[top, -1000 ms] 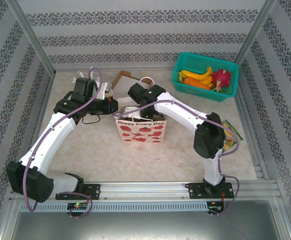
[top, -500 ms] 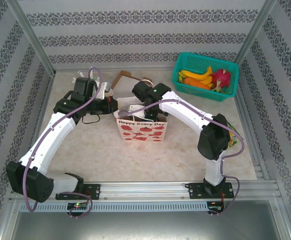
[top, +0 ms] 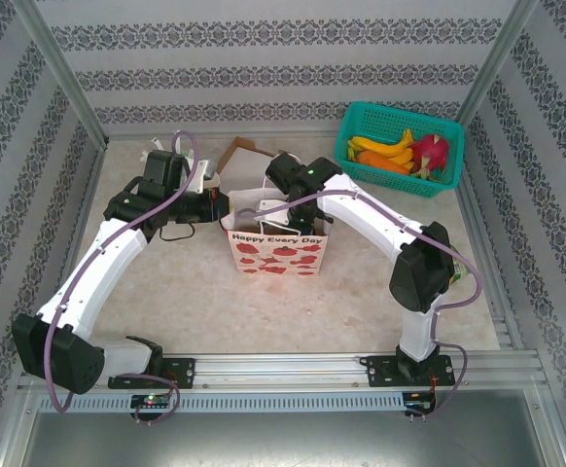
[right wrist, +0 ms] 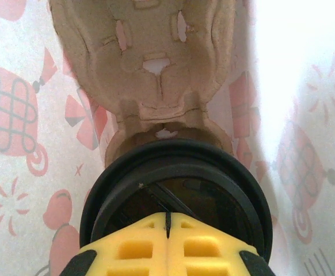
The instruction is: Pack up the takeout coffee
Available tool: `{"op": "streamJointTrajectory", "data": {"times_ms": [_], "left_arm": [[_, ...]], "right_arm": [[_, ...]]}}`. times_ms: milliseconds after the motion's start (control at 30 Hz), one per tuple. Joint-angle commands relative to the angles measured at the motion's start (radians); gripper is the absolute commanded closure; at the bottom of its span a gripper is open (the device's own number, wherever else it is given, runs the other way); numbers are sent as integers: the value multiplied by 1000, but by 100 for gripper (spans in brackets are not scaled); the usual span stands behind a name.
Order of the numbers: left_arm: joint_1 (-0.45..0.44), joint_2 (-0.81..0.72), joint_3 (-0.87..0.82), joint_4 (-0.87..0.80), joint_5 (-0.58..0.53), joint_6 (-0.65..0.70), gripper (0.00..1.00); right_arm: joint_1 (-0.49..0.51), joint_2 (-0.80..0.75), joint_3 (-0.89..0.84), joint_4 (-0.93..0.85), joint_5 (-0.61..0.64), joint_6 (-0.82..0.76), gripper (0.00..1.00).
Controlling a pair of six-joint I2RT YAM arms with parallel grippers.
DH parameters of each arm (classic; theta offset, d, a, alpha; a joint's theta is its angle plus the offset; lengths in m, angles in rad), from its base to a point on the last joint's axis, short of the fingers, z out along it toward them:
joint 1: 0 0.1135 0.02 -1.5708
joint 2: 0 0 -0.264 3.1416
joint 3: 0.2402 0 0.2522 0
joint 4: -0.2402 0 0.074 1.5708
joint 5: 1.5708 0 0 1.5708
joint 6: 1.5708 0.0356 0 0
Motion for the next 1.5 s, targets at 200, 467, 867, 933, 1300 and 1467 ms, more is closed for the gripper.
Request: {"op": "streamJointTrajectory", "data": {"times_ms": [200, 467, 867, 933, 1300, 1467], "left_arm": [[-9, -2, 39, -6, -16, 11, 100], [-8, 0, 37, -1, -12, 12, 100], [-9, 9, 35, 19, 27, 4, 100], [-9, 9, 37, 19, 32, 3, 100], [-8, 1, 30, 22, 33, -1, 100], [-9, -2, 25, 26, 30, -2, 100]], "right_arm": [[-18, -32, -56, -51, -34, -44, 100], [-18, -14, -63, -50, -34, -46, 100], [3, -70, 16, -25, -199, 0, 87], [7, -78, 32, -26, -206, 2, 82], [29, -161, 44, 78, -248, 2, 74], [36, -223, 37, 133, -260, 25, 69]]}}
